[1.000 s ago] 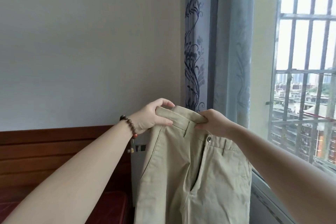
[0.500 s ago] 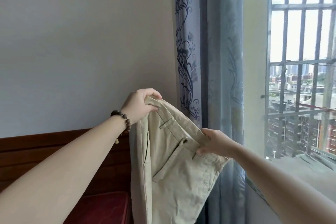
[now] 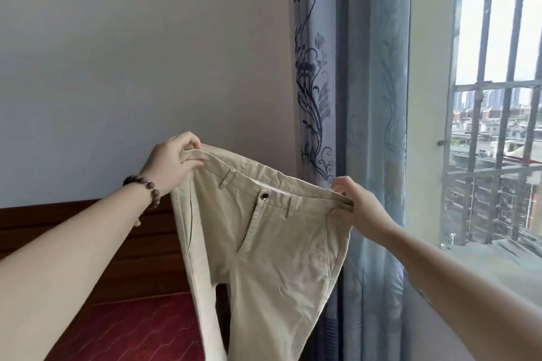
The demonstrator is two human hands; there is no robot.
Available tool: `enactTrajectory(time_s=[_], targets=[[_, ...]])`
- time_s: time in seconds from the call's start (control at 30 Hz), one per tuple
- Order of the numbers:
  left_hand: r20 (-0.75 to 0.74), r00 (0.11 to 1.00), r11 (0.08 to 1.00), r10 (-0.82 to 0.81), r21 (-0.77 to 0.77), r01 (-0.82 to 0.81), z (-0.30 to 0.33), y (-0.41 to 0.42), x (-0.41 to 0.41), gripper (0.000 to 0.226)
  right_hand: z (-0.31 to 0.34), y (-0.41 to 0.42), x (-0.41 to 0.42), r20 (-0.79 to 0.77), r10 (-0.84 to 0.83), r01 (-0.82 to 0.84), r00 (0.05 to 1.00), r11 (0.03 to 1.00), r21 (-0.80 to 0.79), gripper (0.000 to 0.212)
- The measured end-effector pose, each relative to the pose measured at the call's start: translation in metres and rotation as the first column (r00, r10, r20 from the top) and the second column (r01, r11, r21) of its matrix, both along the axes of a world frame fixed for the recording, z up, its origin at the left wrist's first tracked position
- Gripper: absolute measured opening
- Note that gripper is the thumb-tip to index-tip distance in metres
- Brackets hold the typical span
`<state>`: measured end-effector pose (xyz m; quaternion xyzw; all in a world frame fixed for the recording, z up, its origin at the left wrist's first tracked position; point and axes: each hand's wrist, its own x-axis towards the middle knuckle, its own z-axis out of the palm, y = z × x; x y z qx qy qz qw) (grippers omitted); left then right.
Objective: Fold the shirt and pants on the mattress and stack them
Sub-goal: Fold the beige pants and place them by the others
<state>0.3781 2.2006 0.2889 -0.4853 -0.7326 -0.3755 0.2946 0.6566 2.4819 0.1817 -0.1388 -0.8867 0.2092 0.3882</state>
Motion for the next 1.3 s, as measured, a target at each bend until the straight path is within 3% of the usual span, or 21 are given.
enactTrajectory(time_s=[0.07, 0.17, 0.23, 0.33, 0.53, 0.7, 0.87, 0.97, 1.07, 1.13, 1.3], targets=[[0.035, 0.999, 1.000, 0.017, 0.022, -0.018, -0.003, -0.014, -0.011, 0.036, 0.011, -0.008, -0.004, -0.075, 0.063, -0.059, 0.995, 0.996, 0.062, 0.037], [0.026, 0.997, 0.998, 0.066, 0.019, -0.066, -0.009, -0.034, -0.021, 0.037, 0.031, -0.014, -0.006, -0.025, 0.100, -0.098, 0.995, 0.992, 0.086, 0.025], [0.040, 0.996, 0.997, 0.078, 0.012, -0.079, -0.014, -0.043, -0.025, 0.038, 0.043, -0.015, -0.005, 0.035, 0.088, -0.090, 0.995, 0.994, 0.062, 0.024], [0.063, 0.994, 0.996, 0.085, 0.020, -0.087, -0.026, -0.050, -0.031, 0.033, 0.052, -0.015, -0.006, 0.076, 0.066, -0.068, 0.995, 0.997, 0.023, 0.040], [0.190, 0.981, 0.998, -0.046, 0.047, 0.038, -0.044, -0.053, -0.031, 0.027, 0.047, -0.007, -0.013, -0.002, -0.034, 0.033, 0.999, 0.990, -0.140, 0.015], [0.356, 0.888, 0.948, -0.292, 0.231, 0.219, -0.053, -0.055, -0.021, 0.033, 0.042, -0.004, -0.008, -0.311, 0.159, -0.294, 0.937, 0.838, -0.459, 0.029], [0.455, 0.793, 0.905, -0.406, 0.318, 0.281, -0.067, -0.054, -0.019, 0.036, 0.047, -0.008, -0.004, -0.390, 0.232, -0.424, 0.891, 0.734, -0.530, 0.038], [0.518, 0.745, 0.895, -0.421, 0.369, 0.249, -0.077, -0.046, -0.020, 0.039, 0.043, -0.010, -0.011, -0.373, 0.072, -0.271, 0.925, 0.812, -0.516, 0.031], [0.599, 0.707, 0.913, -0.377, 0.368, 0.175, -0.089, -0.031, -0.021, 0.039, 0.035, -0.010, -0.020, -0.269, -0.183, 0.080, 0.946, 0.932, -0.353, 0.020], [0.637, 0.699, 0.931, -0.325, 0.344, 0.120, -0.099, -0.025, -0.024, 0.038, 0.027, -0.008, -0.023, -0.243, -0.263, 0.189, 0.934, 0.938, -0.289, 0.016], [0.762, 0.635, 0.968, -0.129, 0.235, -0.086, -0.131, 0.000, -0.023, 0.029, 0.001, -0.011, -0.033, -0.154, -0.383, 0.311, 0.911, 0.882, -0.354, 0.015]])
